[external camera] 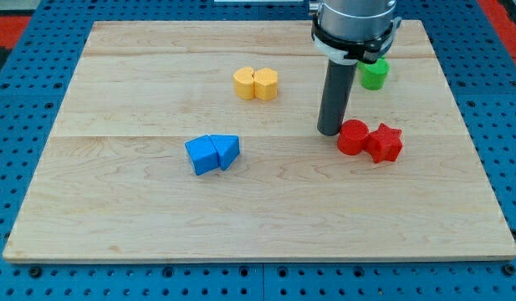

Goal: Move the yellow hexagon towards down

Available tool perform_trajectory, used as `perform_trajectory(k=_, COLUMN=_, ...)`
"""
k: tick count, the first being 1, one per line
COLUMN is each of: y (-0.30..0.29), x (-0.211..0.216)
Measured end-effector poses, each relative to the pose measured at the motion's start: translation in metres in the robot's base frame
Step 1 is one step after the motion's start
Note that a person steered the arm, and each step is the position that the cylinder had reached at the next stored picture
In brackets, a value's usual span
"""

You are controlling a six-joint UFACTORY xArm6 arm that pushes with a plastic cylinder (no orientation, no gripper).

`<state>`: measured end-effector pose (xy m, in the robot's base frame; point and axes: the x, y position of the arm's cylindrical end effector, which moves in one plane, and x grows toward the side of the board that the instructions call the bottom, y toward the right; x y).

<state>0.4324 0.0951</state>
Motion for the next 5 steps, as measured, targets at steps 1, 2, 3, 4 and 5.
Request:
perform_trajectory(k=1, y=0.003, x=-0.008)
perform_trajectory(k=2, y=0.008, x=-0.041)
perform_trajectory(k=3, y=0.008, x=-0.078)
perform_trajectory(k=4, y=-0.006, x=-0.111)
perform_trajectory(k=5, y=-0.055, x=-0.138)
